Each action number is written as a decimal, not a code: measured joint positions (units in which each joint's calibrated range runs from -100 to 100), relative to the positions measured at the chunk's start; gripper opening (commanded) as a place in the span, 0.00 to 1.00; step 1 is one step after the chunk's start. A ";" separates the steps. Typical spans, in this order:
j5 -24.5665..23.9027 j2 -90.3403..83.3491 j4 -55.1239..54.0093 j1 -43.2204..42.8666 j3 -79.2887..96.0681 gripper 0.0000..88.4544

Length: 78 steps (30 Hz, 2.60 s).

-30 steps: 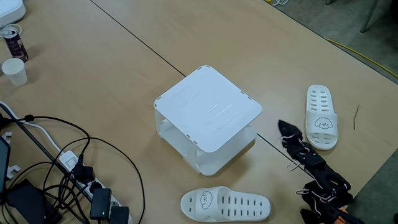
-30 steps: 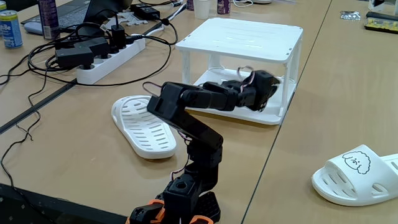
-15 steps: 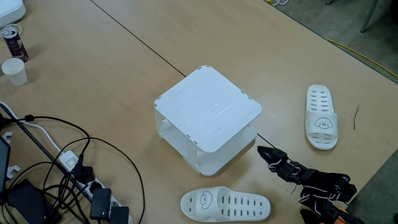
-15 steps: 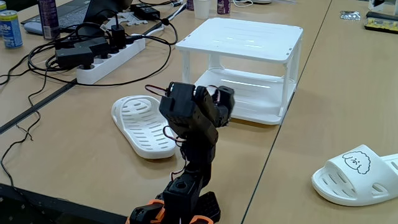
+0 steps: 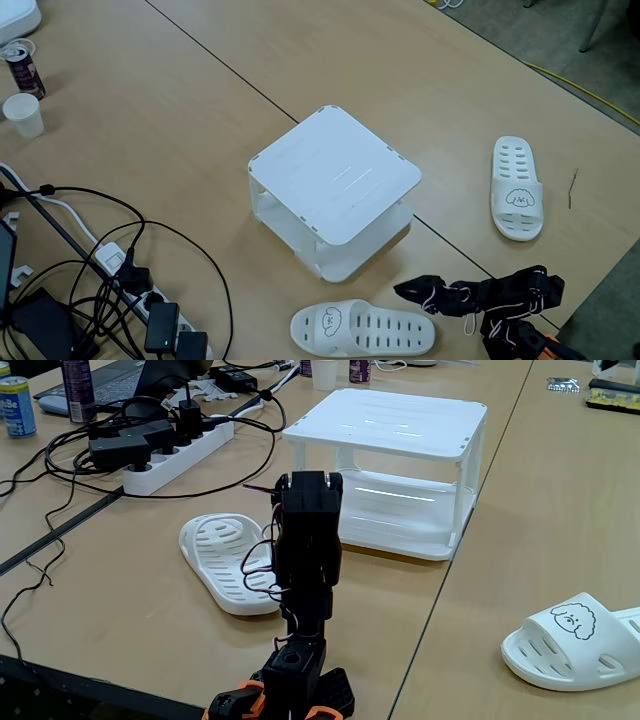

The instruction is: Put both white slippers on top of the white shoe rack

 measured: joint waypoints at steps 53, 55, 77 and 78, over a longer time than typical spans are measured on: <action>0.00 0.99 59.74 -24.64 -29.92 0.01; 0.00 0.99 59.66 -23.37 -29.38 0.01; 0.00 1.73 59.66 -20.45 -25.07 0.01; 0.00 2.47 59.66 -20.75 -25.07 0.01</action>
